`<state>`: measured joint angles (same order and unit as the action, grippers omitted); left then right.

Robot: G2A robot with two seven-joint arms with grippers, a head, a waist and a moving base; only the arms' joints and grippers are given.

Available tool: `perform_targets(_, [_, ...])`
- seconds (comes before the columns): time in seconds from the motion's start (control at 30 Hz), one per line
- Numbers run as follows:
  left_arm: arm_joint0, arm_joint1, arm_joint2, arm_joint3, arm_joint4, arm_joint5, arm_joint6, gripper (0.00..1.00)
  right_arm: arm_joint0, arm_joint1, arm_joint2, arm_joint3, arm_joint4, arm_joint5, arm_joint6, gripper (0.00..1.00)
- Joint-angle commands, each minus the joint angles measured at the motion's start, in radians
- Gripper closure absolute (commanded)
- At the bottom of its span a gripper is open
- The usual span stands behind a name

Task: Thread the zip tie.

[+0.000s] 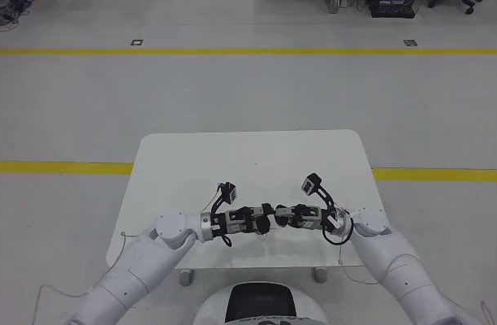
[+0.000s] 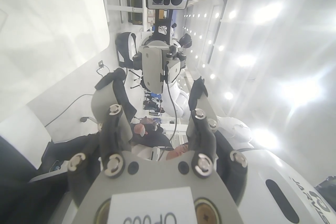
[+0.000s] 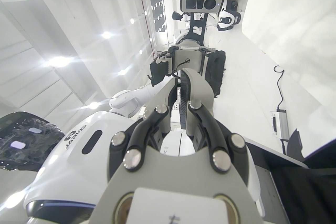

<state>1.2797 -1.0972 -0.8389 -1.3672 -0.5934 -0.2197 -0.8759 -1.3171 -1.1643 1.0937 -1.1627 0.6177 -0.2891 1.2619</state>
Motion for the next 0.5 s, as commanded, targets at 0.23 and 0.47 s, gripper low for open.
perform_targets(0.23, [-0.002,0.0,0.002,0.002,0.0,0.001,0.001,0.55,0.001,0.002,-0.003,-0.001,-0.008,0.009,-0.004,1.0])
perform_targets(0.47, [-0.003,0.001,0.004,0.002,0.0,0.001,0.002,0.59,0.004,0.004,-0.005,0.003,-0.016,0.016,-0.009,1.0])
